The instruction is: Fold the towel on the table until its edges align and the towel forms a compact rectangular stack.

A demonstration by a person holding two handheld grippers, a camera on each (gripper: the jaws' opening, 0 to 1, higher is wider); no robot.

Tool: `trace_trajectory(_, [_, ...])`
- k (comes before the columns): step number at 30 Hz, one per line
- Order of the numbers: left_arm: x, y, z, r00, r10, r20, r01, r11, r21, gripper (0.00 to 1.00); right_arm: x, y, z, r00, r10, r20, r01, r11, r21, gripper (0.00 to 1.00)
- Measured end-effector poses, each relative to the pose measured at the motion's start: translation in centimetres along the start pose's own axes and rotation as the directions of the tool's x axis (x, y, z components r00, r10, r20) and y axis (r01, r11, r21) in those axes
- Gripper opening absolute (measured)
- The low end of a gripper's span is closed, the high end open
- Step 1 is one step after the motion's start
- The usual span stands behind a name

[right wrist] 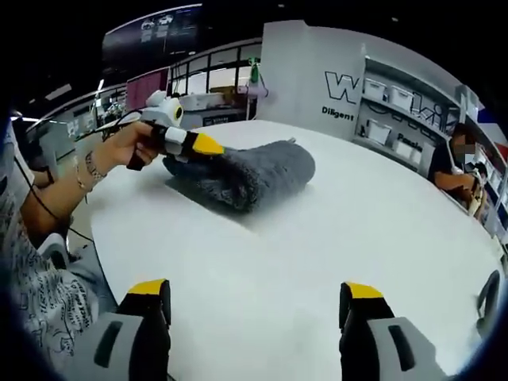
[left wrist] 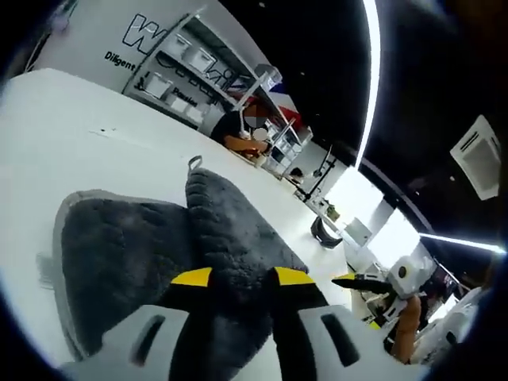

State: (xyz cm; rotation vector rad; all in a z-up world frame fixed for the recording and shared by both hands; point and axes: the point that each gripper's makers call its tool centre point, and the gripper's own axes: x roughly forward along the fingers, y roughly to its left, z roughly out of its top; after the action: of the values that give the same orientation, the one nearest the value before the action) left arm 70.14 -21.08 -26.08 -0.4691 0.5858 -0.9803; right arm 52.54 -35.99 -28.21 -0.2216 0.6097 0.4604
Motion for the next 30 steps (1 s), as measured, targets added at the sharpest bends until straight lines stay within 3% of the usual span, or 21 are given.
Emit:
trace_trajectory(6, [0.0, 0.1, -0.1, 1.0, 0.004, -0.007, -0.004, 1.0, 0.01, 0.24, 0.0, 0.0, -0.1, 1.0, -0.002, -0.006, 0.002, 1.0, -0.001, 0.9])
trace_trajectory(8, [-0.1, -0.2, 0.2, 1.0, 0.005, -0.005, -0.005, 0.997, 0.083, 0.22, 0.0, 0.0, 0.0, 1.0, -0.004, -0.007, 0.004, 1.0, -0.003, 0.9])
trace_trajectory(10, [-0.2, -0.1, 0.5, 0.999, 0.045, -0.009, -0.042, 0.983, 0.18, 0.16, 0.0, 0.0, 0.0, 1.0, -0.004, -0.009, 0.004, 1.0, -0.002, 0.9])
trace_trajectory(13, [-0.3, -1.2, 1.0, 1.0, 0.028, 0.004, -0.028, 0.966, 0.259, 0.11, 0.0, 0.0, 0.2, 1.0, -0.005, -0.009, 0.005, 1.0, -0.004, 0.9])
trace_trajectory(16, [-0.7, -2.2, 1.9, 1.0, -0.004, 0.031, -0.004, 0.963, 0.27, 0.1, 0.0, 0.0, 0.3, 1.0, -0.007, -0.009, 0.007, 1.0, -0.007, 0.9])
trace_trajectory(25, [-2.8, -3.4, 4.9, 0.993, 0.0, 0.117, -0.042, 0.934, 0.355, 0.09, -0.1, 0.2, 0.8, 1.0, -0.008, -0.008, 0.008, 1.0, -0.01, 0.89])
trace_trajectory(30, [-3.8, -4.1, 5.7, 0.99, 0.0, 0.142, -0.053, 0.927, 0.372, 0.09, 0.0, 0.3, 1.0, 1.0, -0.006, -0.006, 0.005, 1.0, -0.015, 0.89])
